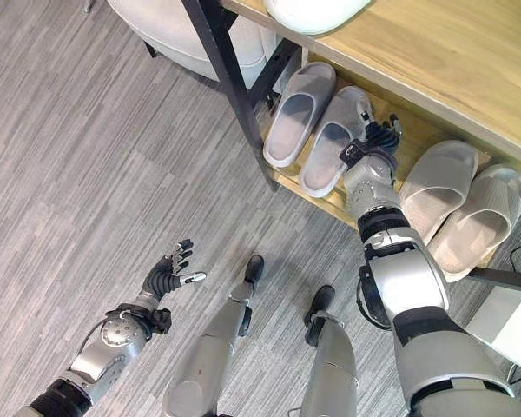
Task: Arrange the slippers neatly on the shoe rack.
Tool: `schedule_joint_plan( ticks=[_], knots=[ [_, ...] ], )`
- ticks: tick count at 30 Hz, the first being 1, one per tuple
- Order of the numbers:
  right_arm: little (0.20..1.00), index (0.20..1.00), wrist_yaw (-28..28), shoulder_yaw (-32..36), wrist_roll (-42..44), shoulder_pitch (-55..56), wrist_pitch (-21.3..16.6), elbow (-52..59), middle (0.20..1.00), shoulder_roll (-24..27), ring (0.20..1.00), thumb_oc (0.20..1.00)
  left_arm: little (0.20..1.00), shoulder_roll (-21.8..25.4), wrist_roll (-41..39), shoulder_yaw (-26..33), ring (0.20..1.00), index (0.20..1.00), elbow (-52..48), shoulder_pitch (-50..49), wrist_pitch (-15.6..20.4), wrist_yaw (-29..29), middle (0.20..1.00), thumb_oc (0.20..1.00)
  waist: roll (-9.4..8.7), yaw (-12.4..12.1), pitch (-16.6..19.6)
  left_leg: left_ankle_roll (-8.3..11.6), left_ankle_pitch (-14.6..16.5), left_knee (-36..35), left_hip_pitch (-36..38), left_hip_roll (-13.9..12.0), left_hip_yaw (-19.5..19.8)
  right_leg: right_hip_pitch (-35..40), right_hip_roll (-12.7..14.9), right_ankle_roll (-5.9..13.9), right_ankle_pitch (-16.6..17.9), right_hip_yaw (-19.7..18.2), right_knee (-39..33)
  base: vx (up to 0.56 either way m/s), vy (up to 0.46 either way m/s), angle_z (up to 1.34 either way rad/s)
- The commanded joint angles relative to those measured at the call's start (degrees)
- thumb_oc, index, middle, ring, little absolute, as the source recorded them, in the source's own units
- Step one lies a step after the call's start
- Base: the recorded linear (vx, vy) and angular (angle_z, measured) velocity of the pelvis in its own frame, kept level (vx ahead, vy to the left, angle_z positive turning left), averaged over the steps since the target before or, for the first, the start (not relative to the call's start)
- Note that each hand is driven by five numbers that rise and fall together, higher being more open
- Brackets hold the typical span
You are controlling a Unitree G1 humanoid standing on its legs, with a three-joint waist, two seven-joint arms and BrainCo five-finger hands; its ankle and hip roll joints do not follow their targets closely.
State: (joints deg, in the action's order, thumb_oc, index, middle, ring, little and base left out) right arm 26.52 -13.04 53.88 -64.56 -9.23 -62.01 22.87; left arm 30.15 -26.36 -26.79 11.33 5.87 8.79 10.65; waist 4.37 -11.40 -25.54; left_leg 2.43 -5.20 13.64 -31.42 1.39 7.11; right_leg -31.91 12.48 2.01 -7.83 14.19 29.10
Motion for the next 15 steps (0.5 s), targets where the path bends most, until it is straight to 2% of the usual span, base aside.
schedule_joint_plan(
  ticks=[1, 2, 4, 5, 8, 12, 15],
  knots=[
    [1.000, 1.000, -1.9, -1.3, -6.1, 2.7, -0.2, 4.5, 1.000, 1.5, 1.000, 1.000, 1.000, 0.7, -0.8, 1.0, 1.000, 1.000, -3.4, -1.0, 2.0, -0.8, 1.000, 1.000, -0.28, 0.2, 1.4, 0.17, 7.6, 0.9, 1.2, 0.1, 0.0, 6.8, -0.3, 3.12, -2.2, -0.5, -4.5, -0.11, 0.010, -0.08],
    [1.000, 1.000, -2.3, -1.9, -7.5, 5.6, -0.1, 7.2, 1.000, 1.3, 1.000, 1.000, 1.000, 0.5, -1.1, 1.4, 1.000, 1.000, -3.9, -1.4, 1.9, -0.9, 1.000, 1.000, -0.55, 0.5, 1.9, 0.27, 7.3, -0.2, 2.4, 0.0, -0.1, 7.9, -0.7, 3.20, -1.7, -0.5, -5.7, -0.07, 0.009, -0.08],
    [1.000, 1.000, -4.4, -3.3, -13.4, 17.7, 0.4, 20.0, 1.000, 1.1, 1.000, 1.000, 1.000, -0.5, -1.1, 3.1, 1.000, 1.000, -5.0, -2.8, 1.3, -1.6, 1.000, 1.000, -1.32, 1.8, 3.8, 0.30, 5.9, -3.9, 6.4, -0.7, -0.6, 11.5, -1.4, 3.54, 0.2, -0.4, -9.7, 0.09, -0.028, -0.11],
    [1.000, 1.000, -7.4, -4.0, -17.9, 26.3, 0.3, 29.4, 1.000, 2.0, 1.000, 1.000, 1.000, -1.6, -0.6, 4.7, 1.000, 1.000, -5.8, -4.1, 1.1, -2.5, 1.000, 1.000, -1.96, 2.8, 5.8, 0.23, 4.9, -7.1, 9.8, -1.4, -0.9, 14.8, -1.8, 3.88, 1.5, -0.1, -13.1, 0.11, -0.048, -0.27],
    [1.000, 1.000, -11.0, -3.0, -23.5, 38.0, 0.1, 41.5, 1.000, 2.3, 1.000, 1.000, 1.000, -3.5, -0.8, 6.8, 1.000, 1.000, -6.7, -5.9, 1.0, -3.5, 1.000, 1.000, -2.81, 4.6, 8.7, 0.26, 3.2, -11.9, 14.4, -2.5, -1.5, 19.2, -2.4, 4.61, 3.4, 0.2, -18.2, 0.11, -0.039, -0.21],
    [1.000, 1.000, -14.3, 0.5, -28.9, 49.3, 0.4, 51.6, 1.000, 1.3, 1.000, 1.000, 1.000, -5.9, -0.7, 9.5, 1.000, 1.000, -5.1, -7.3, 0.0, -3.6, 1.000, 1.000, -3.02, 7.0, 12.3, 0.57, 2.3, -16.6, 20.6, -3.3, -2.7, 24.5, -3.5, 5.16, 4.5, -0.1, -23.7, 0.10, -0.014, -0.26],
    [1.000, 1.000, -15.6, 3.4, -31.3, 59.0, 0.0, 57.0, 1.000, -2.1, 1.000, 1.000, 1.000, -7.9, 1.1, 10.7, 1.000, 1.000, -3.7, -8.5, -0.9, -3.2, 1.000, 1.000, -2.80, 9.3, 14.9, 0.85, 2.6, -18.6, 24.5, -3.5, -4.3, 28.4, -4.1, 5.54, 5.8, -1.1, -27.9, 0.09, -0.014, -0.30]
  ],
)
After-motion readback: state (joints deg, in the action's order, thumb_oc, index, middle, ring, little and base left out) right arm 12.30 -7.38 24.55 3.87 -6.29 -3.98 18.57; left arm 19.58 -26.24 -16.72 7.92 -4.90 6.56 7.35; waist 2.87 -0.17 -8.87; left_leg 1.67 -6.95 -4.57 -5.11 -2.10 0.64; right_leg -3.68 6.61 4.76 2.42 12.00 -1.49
